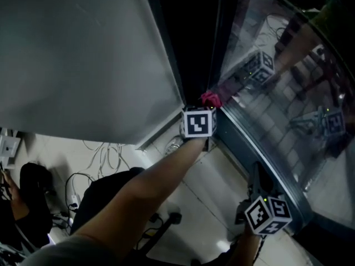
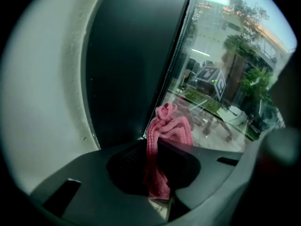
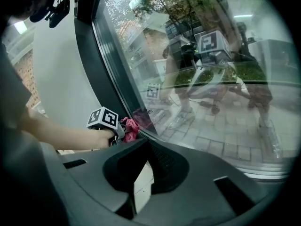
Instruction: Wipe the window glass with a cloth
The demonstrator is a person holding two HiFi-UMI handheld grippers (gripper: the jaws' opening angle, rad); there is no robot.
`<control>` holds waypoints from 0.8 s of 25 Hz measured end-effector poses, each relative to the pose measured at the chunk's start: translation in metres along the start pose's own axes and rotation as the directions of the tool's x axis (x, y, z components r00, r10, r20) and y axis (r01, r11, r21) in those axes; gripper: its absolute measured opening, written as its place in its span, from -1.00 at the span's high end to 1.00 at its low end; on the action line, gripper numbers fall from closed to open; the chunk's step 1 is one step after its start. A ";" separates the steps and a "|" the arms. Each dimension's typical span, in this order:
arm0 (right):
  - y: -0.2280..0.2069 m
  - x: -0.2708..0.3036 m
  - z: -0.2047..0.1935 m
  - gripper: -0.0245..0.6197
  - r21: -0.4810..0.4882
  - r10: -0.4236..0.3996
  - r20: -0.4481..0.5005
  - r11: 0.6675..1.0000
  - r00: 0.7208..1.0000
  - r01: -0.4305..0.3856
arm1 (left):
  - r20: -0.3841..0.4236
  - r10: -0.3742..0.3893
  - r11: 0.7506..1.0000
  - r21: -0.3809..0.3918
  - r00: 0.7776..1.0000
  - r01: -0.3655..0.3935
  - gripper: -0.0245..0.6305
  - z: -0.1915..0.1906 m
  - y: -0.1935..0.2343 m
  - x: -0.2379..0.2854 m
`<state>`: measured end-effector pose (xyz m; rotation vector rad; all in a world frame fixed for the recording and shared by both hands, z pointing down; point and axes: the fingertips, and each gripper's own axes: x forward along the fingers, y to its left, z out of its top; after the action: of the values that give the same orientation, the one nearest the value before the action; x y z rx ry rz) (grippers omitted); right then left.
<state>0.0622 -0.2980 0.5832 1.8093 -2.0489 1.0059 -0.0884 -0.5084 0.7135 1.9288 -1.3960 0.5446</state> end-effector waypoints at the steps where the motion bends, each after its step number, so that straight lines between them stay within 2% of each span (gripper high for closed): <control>1: 0.000 0.000 -0.001 0.92 0.000 0.000 -0.002 1.000 1.000 0.000 | -0.001 0.005 1.000 -0.027 1.000 -0.005 0.79 0.000 0.002 0.001; 4: 0.001 -0.001 -0.002 0.92 -0.001 -0.006 -0.008 1.000 1.000 0.006 | 0.005 0.011 0.992 -0.125 1.000 -0.010 0.79 -0.001 0.009 0.003; 6: 0.002 -0.002 -0.003 0.92 0.001 -0.012 -0.015 1.000 1.000 0.012 | 0.048 0.004 0.979 -0.204 0.999 0.006 0.79 0.005 0.011 0.004; 9: 0.004 0.000 -0.003 0.92 0.022 0.006 -0.009 1.000 1.000 -0.006 | 0.109 -0.021 0.942 -0.331 0.994 0.056 0.78 0.011 0.008 0.003; 11: 0.005 0.001 -0.003 0.92 0.038 0.021 0.002 0.999 1.000 -0.021 | 0.141 -0.033 0.918 -0.386 0.990 0.085 0.79 0.013 0.007 0.003; 16: 0.008 -0.003 -0.005 0.92 0.036 0.007 -0.008 0.999 1.000 -0.007 | 0.192 -0.059 0.885 -0.444 0.980 0.140 0.79 0.018 0.002 -0.004; 20: 0.014 -0.008 0.009 0.92 0.043 0.020 0.040 0.999 0.999 -0.022 | 0.220 -0.113 0.872 -0.446 0.969 0.203 0.79 0.030 -0.006 -0.015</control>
<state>0.0530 -0.2971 0.5672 1.8475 -2.0888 1.0367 -0.0894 -0.5196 0.6811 1.7017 -1.3173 -0.0602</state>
